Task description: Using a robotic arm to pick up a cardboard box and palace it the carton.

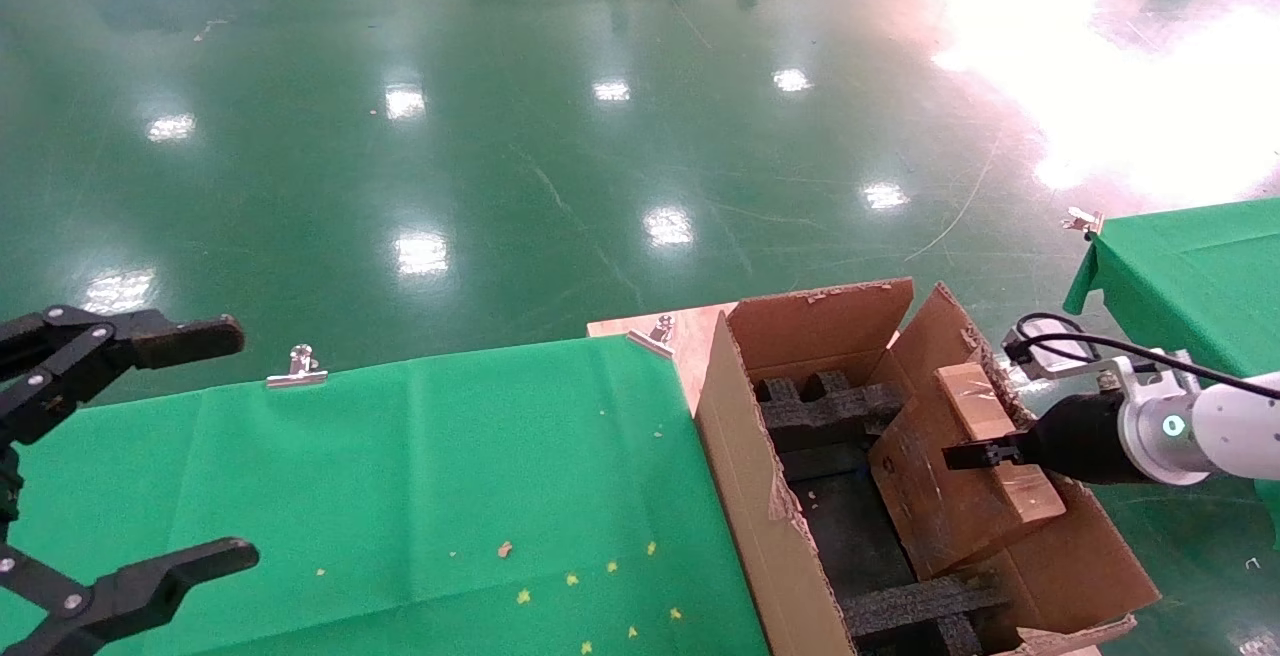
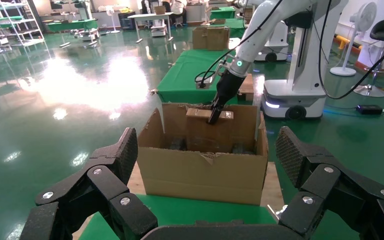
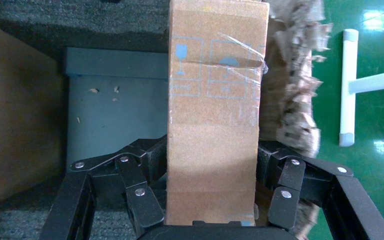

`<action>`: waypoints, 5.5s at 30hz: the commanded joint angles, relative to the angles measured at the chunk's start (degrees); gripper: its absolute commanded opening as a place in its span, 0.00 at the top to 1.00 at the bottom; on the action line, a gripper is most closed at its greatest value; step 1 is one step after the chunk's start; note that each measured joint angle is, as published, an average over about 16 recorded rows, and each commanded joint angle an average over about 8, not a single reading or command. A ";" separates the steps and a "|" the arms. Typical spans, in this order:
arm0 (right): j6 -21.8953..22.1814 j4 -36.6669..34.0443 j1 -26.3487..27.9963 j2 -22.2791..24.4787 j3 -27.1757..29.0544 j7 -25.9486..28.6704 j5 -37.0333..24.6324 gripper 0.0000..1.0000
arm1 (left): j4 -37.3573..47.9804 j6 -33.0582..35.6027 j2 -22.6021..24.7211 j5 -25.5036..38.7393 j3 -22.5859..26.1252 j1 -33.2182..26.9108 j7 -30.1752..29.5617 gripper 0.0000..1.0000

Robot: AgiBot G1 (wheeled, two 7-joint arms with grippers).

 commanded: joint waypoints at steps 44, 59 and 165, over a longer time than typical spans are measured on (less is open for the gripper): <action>-3.21 -13.95 -15.33 -6.83 7.74 -15.00 15.02 0.00 | 0.01 -0.03 -0.02 -0.03 0.02 0.01 0.02 0.00; -3.10 -13.07 -14.05 -5.87 7.62 -14.84 14.32 0.00 | 0.02 -0.02 -0.02 -0.04 0.03 0.01 0.02 0.00; -48.81 13.29 -43.62 -7.49 99.55 -58.06 22.58 0.00 | 0.06 -0.06 -0.04 -0.10 0.10 0.00 0.06 0.00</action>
